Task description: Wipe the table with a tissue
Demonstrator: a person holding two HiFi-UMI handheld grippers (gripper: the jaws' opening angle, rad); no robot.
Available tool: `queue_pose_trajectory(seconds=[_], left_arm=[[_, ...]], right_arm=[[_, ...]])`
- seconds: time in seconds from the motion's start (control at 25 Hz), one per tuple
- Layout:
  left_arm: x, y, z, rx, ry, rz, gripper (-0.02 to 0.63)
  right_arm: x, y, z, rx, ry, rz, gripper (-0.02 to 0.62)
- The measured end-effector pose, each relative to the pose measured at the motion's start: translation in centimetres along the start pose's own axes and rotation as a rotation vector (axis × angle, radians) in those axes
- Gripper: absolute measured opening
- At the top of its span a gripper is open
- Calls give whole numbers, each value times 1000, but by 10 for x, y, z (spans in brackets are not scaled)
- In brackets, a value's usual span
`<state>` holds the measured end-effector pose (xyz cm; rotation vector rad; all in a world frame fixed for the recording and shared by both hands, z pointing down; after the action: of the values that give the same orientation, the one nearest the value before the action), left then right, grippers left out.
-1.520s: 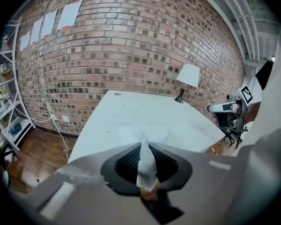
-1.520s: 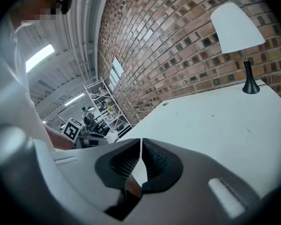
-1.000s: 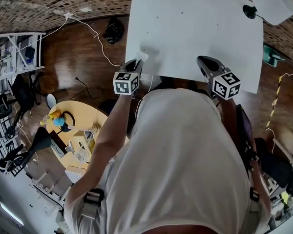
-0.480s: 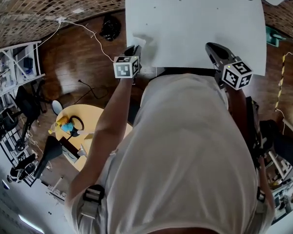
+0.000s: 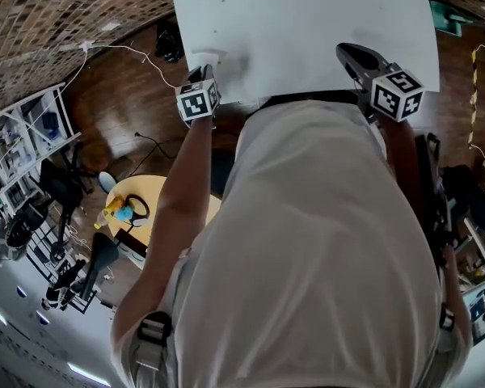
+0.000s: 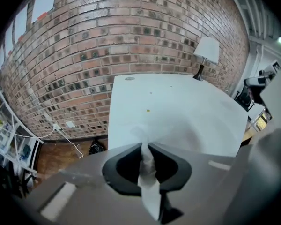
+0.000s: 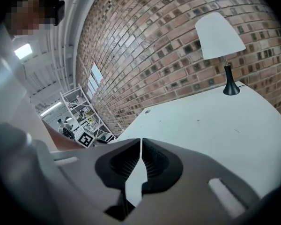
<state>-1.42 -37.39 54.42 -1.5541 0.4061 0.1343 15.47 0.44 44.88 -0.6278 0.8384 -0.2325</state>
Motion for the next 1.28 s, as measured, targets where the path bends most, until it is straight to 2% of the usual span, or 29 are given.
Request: queue_pose_trajectory(seconds=[0.08, 0.24, 0.36, 0.44, 0.6, 0.84, 1.08, 1.28], left_arm=[[3, -5, 9, 40, -10, -27, 34], [5, -11, 9, 147, 36, -34, 32], [1, -17, 7, 176, 40, -67, 28], [-3, -21, 8, 192, 10, -111, 26], [9, -28, 30, 143, -110, -65, 23], [7, -26, 55, 101, -140, -73, 21], [20, -35, 79, -32, -264, -104, 21], [23, -37, 96, -89, -284, -98, 21]], right_arm=[[7, 9, 11, -2, 5, 2, 18], [14, 18, 25, 2, 5, 6, 18], [12, 19, 33, 7, -7, -8, 18], [11, 20, 38, 9, -15, -13, 18], [13, 20, 46, 13, -22, -11, 18], [16, 21, 50, 22, -23, -8, 18], [19, 11, 54, 36, -19, -35, 18], [24, 0, 50, 53, -3, -53, 18]])
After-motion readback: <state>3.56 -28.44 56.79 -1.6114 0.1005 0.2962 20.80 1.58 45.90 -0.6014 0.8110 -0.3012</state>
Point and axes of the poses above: the fingertips, and each gripper's own axes: y backward along the fingers, z to its right, x out of its top, the point moved 9 cm from there along y, backward along the fingers, and after that the axes turned 15 degrees about -z, right-handed, at the moved point
